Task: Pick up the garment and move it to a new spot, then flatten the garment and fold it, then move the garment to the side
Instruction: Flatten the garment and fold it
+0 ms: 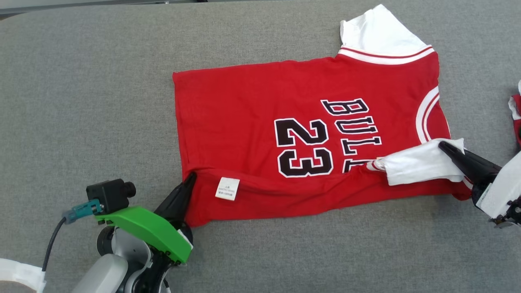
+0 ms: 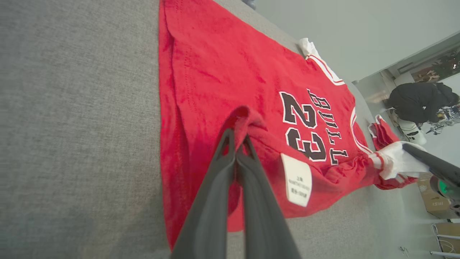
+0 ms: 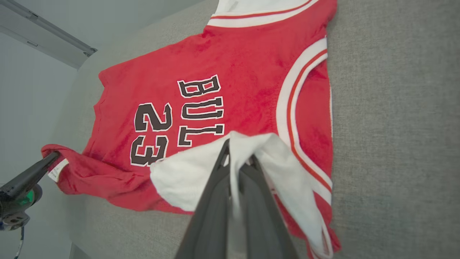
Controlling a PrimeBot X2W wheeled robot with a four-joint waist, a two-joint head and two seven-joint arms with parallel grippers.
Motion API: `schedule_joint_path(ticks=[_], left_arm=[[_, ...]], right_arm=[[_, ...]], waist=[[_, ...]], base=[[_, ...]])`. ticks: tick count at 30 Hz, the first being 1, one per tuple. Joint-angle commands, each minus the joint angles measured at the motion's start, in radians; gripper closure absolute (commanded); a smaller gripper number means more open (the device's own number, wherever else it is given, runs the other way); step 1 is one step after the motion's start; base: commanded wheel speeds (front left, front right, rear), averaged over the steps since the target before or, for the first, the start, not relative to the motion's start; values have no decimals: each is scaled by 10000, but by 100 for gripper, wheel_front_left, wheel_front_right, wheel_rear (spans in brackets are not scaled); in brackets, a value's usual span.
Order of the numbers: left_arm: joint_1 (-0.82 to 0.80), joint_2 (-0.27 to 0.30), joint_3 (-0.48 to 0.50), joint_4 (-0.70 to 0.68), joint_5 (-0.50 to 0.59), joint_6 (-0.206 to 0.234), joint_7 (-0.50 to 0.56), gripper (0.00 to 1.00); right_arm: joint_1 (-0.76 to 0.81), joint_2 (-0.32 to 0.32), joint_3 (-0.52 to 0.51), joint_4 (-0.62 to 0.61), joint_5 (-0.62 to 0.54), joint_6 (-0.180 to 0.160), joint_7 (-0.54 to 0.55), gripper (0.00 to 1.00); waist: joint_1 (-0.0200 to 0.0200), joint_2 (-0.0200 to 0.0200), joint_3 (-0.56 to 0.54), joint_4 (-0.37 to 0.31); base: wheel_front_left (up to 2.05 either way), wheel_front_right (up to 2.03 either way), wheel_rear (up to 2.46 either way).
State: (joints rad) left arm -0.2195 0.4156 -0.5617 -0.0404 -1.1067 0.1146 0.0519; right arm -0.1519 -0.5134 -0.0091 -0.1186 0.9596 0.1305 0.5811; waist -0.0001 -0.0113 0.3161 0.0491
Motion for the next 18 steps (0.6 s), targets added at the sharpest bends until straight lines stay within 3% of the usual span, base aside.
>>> schedule_joint_path(ticks=[1,12,13,14,15,16,17,18], left_arm=[[-329,-145,-32,314,142,48,19,100],[-877,-601,-187,1627,209,-78,-113,100],[-920,-596,-182,1734,261,-87,-157,100],[-952,-623,-153,1849,283,-49,-216,100],[-966,-671,-133,1951,264,-1,-247,87],[-977,-703,-131,2007,252,-12,-270,62],[-979,-721,-163,2047,229,-76,-255,23],[-956,-736,-203,2088,186,-113,-196,0]], right_arm=[[-313,54,53,219,-189,4,59,100],[-883,140,296,1236,-1090,4,-207,100],[-935,166,322,1313,-1243,4,-292,92],[-995,236,303,1414,-1388,4,-414,72],[-1029,306,336,1495,-1488,4,-467,34],[-1057,367,382,1564,-1555,4,-519,0],[-1076,410,423,1626,-1623,4,-554,0],[-1085,451,443,1686,-1673,4,-570,0]], waist=[[1,113,78,71],[1,113,35,114],[1,113,18,113],[1,113,-4,108],[1,113,-30,99],[1,113,-66,82],[1,113,-93,70],[1,113,-129,64]], base=[[0,0,0],[0,0,0],[0,0,0],[0,0,0],[0,0,0],[0,0,0],[0,0,0],[0,0,0]])
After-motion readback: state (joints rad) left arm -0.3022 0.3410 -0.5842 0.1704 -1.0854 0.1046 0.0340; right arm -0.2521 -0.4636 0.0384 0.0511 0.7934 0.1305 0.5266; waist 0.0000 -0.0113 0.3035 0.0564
